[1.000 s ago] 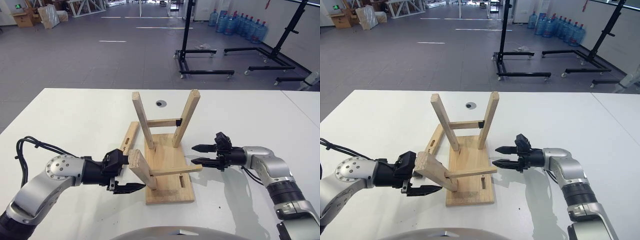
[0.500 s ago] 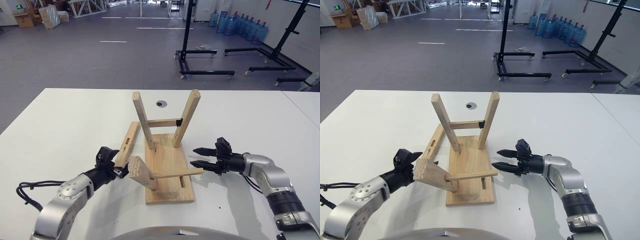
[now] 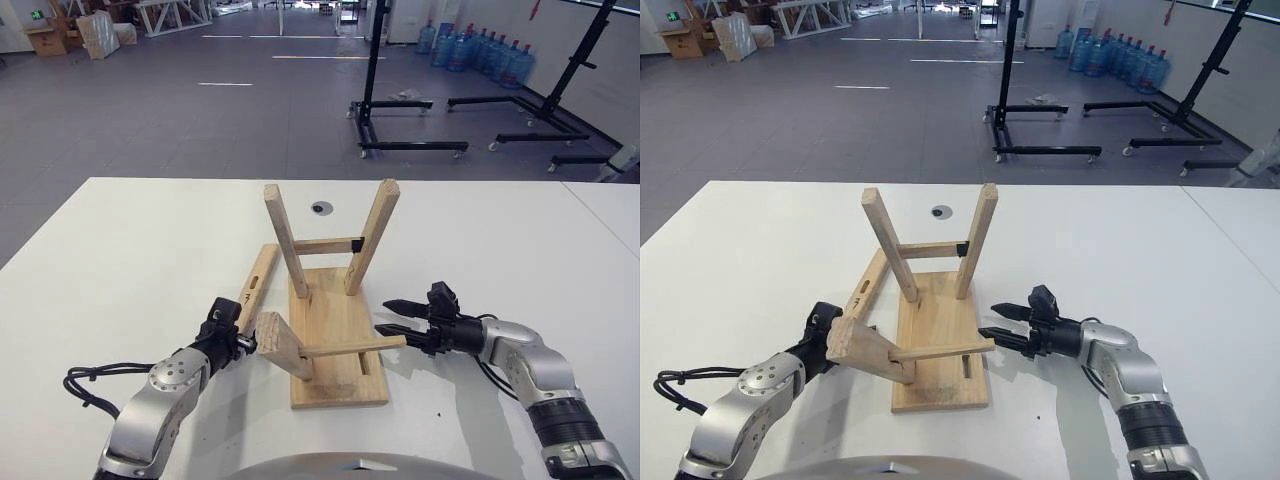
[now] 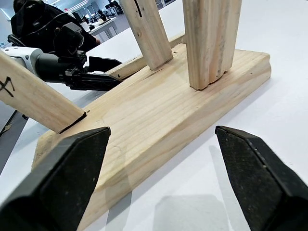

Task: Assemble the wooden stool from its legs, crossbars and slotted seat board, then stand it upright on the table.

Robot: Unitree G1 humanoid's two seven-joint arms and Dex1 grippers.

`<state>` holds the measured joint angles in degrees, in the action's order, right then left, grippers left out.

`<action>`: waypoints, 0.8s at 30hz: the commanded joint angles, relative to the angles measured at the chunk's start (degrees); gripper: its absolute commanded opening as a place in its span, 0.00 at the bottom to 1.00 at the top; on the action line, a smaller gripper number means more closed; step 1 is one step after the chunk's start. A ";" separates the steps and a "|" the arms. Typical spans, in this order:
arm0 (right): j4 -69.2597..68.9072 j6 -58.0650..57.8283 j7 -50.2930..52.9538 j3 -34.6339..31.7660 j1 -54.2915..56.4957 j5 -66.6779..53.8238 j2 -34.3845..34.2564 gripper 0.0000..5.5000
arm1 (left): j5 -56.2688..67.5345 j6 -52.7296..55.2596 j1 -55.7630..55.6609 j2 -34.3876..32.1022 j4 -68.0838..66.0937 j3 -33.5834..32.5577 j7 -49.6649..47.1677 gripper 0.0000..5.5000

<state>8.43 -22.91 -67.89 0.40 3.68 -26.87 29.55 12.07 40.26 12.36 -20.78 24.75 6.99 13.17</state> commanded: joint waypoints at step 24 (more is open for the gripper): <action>-3.81 -7.33 2.11 -5.05 4.23 -10.61 -2.17 0.73 | 10.74 -21.14 -3.44 4.88 -7.93 -22.25 4.97 0.37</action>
<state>6.61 -26.61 -65.85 -2.75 5.99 -33.74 27.50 20.10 23.60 11.32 -16.42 14.11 -12.66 16.18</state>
